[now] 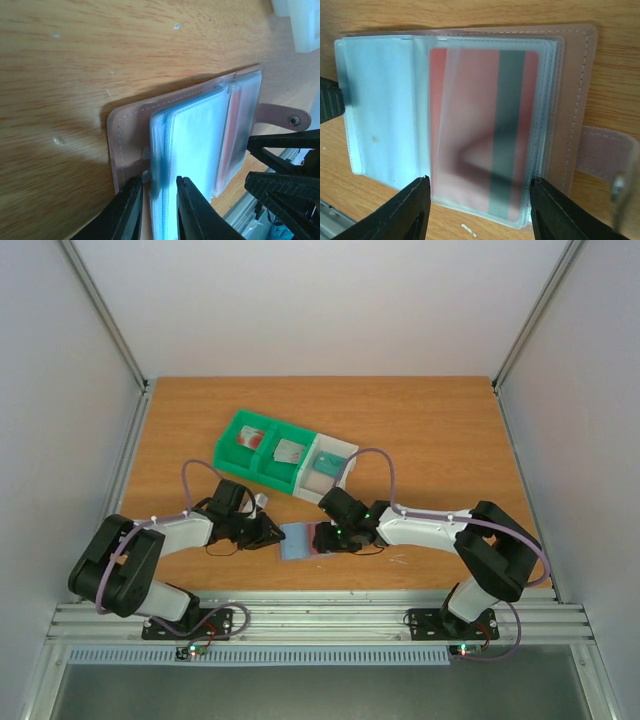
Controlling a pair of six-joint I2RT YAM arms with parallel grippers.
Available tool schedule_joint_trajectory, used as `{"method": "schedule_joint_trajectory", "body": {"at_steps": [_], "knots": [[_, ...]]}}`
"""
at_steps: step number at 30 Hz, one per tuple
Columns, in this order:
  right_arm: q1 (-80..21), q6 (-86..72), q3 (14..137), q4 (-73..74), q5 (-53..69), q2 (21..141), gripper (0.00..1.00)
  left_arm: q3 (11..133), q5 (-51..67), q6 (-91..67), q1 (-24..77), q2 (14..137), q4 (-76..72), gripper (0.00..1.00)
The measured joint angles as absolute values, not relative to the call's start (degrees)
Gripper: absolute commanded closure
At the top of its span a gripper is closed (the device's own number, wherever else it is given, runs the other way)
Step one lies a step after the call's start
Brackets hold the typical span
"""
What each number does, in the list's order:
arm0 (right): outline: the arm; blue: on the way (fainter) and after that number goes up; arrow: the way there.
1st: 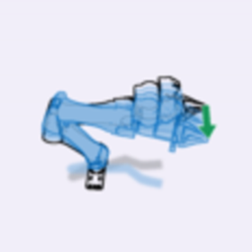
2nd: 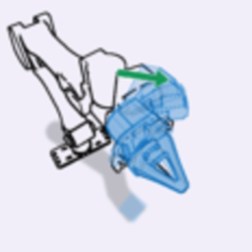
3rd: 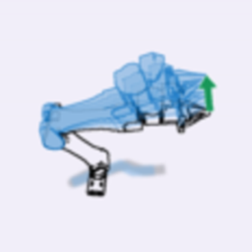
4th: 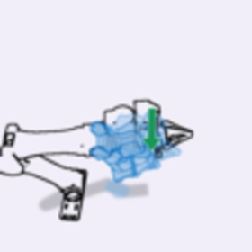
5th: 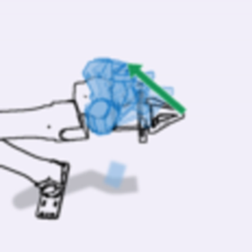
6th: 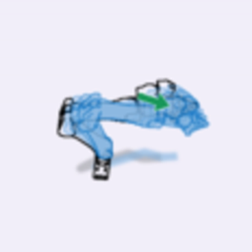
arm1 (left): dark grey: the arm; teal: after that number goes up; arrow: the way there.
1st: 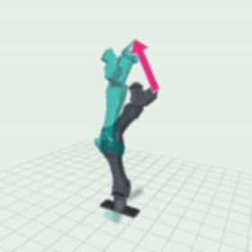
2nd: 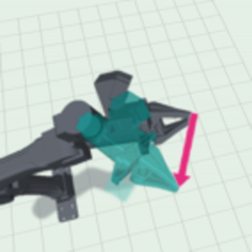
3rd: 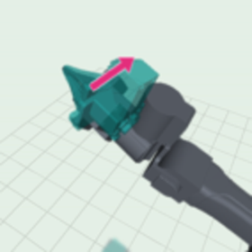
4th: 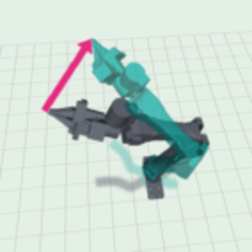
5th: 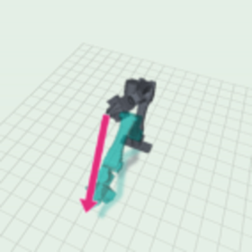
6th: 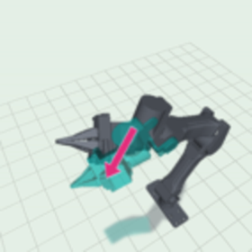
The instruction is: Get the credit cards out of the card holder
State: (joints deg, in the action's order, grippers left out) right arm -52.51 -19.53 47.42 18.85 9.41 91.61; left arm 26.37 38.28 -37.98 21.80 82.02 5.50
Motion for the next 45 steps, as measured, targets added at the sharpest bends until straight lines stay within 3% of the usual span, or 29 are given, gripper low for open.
{"method": "schedule_joint_trajectory", "body": {"at_steps": [18, 33, 41, 45], "knots": [[-52.51, -20.03, 47.42, 18.31, 9.78, 88.09, 0.46, 25.67, 38.96, -38.89, 23.88, 83.35, 1.3, 0.79], [-52.51, -20.88, 46.96, 10.07, 17.72, 85.45, 0.46, 24.97, 39.2, -39.7, 24.03, 82.85, 0.43, 0.79], [-52.51, -20.69, 46.96, 8.21, 19.97, 86.46, 0.53, 23.79, 38.04, -41.41, 24.25, 76.95, 2.98, 0.78], [-52.51, -19.27, 47.42, 10.2, 18.87, 86.46, 0.62, 23.79, 36.53, -41.78, 24.25, 72.93, 4.97, 0.77]]}}
